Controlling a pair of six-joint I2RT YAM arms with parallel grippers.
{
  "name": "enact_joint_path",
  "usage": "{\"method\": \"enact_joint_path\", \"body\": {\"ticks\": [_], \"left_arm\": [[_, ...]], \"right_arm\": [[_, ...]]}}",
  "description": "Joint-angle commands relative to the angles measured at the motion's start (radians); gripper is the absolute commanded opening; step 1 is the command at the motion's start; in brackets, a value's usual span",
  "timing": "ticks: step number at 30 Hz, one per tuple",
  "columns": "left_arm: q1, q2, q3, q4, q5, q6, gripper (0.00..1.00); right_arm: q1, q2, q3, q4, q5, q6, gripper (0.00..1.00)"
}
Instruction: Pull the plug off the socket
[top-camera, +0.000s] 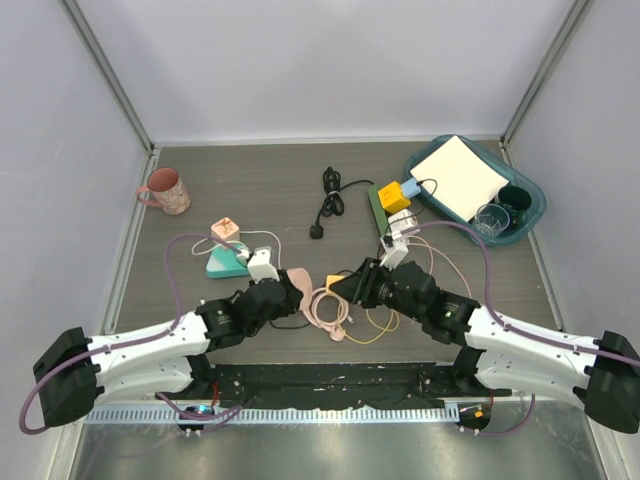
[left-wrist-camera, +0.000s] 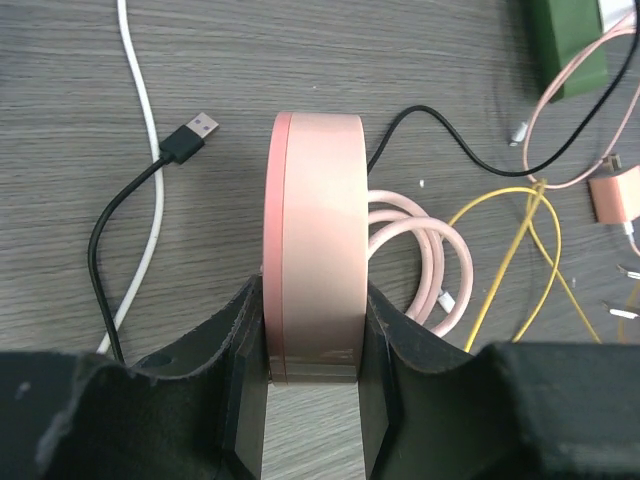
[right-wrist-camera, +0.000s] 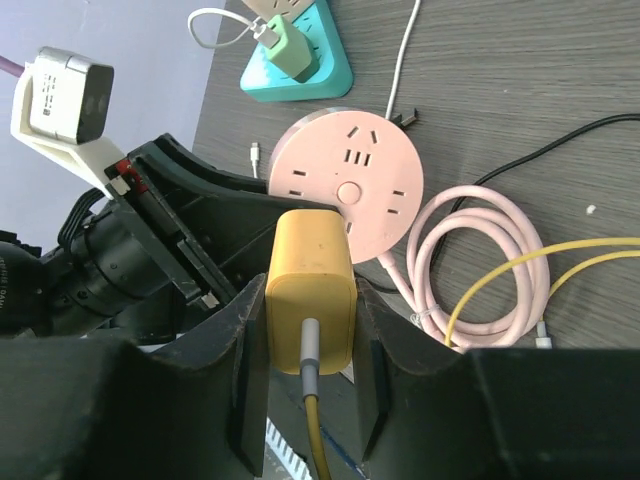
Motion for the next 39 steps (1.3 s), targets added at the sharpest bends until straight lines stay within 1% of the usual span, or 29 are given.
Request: {"method": "enact_joint_path", "body": {"ticks": [1,3,4,5,6,7,9,11,15,16,17,18,19,22,24,26,29,30,32,35,39], "left_arm": [[0.0,0.027,0.075,-0.082,-0.076,0.028,0.0],[0.0,0.023,0.072,-0.065,-0.066,0.035,0.0],[0.0,0.016,0.07,-0.056,-0.057,0.038,0.0],[0.0,0.013,0.067,-0.037,-0.051,0.042,0.0],[0.0,0.003,0.061,-0.027,-0.045,0.043,0.0],[0.0,-0.004,0.06,-0.02,-0.031,0.051,0.0],[0.0,-0.008,0.06,-0.008,-0.022,0.057,0.0],[0.0,-0.014,0.063,0.0,-0.002,0.066,0.0],[0.0,-0.028,0.061,0.043,0.061,0.098,0.0],[-0.001,-0.037,0.066,0.05,0.078,0.107,0.0],[-0.001,-0.039,0.07,0.068,0.114,0.123,0.0],[0.0,-0.042,0.072,0.079,0.127,0.127,0.0],[0.0,-0.042,0.073,0.093,0.142,0.135,0.0],[0.0,-0.025,0.075,0.144,0.199,0.149,0.0],[0.0,0.007,0.075,0.188,0.255,0.152,0.0],[0.0,0.051,0.083,0.225,0.277,0.152,0.0],[0.002,0.108,0.119,0.237,0.288,0.169,0.0],[0.002,0.151,0.13,0.234,0.293,0.181,0.0],[0.002,0.189,0.158,0.237,0.323,0.184,0.0],[0.005,0.243,0.153,0.28,0.361,0.174,0.0],[0.008,0.302,0.135,0.349,0.411,0.138,0.02]], "right_arm": [[0.009,0.023,0.013,0.117,-0.013,0.012,0.01],[0.009,0.0,0.033,0.051,0.033,0.004,0.01],[0.007,-0.009,0.06,-0.031,0.064,-0.004,0.01],[0.006,-0.024,0.071,-0.067,0.128,-0.026,0.01],[0.003,-0.058,0.081,-0.084,0.154,-0.04,0.01],[0.0,-0.075,0.096,-0.151,0.174,-0.05,0.01],[-0.016,-0.113,0.11,-0.193,0.22,-0.077,0.01],[-0.028,-0.123,0.131,-0.26,0.245,-0.105,0.01],[-0.056,-0.115,0.165,-0.423,0.392,-0.137,0.01],[-0.095,-0.11,0.18,-0.493,0.448,-0.134,0.01],[-0.121,-0.109,0.186,-0.518,0.46,-0.133,0.01],[-0.157,-0.104,0.189,-0.533,0.449,-0.143,0.01],[-0.221,-0.091,0.194,-0.555,0.42,-0.145,0.01],[-0.331,-0.066,0.171,-0.57,0.35,-0.145,0.01],[-0.374,-0.057,0.128,-0.57,0.316,-0.136,0.01],[-0.425,-0.058,0.095,-0.543,0.267,-0.13,0.01],[-0.485,-0.041,0.047,-0.5,0.234,-0.116,0.01],[-0.5,-0.022,0.032,-0.492,0.225,-0.114,0.01],[-0.526,0.004,0.021,-0.468,0.204,-0.128,0.01],[-0.571,0.034,0.01,-0.461,0.188,-0.139,0.01],[-0.609,0.022,-0.019,-0.457,0.179,-0.119,0.01]]}}
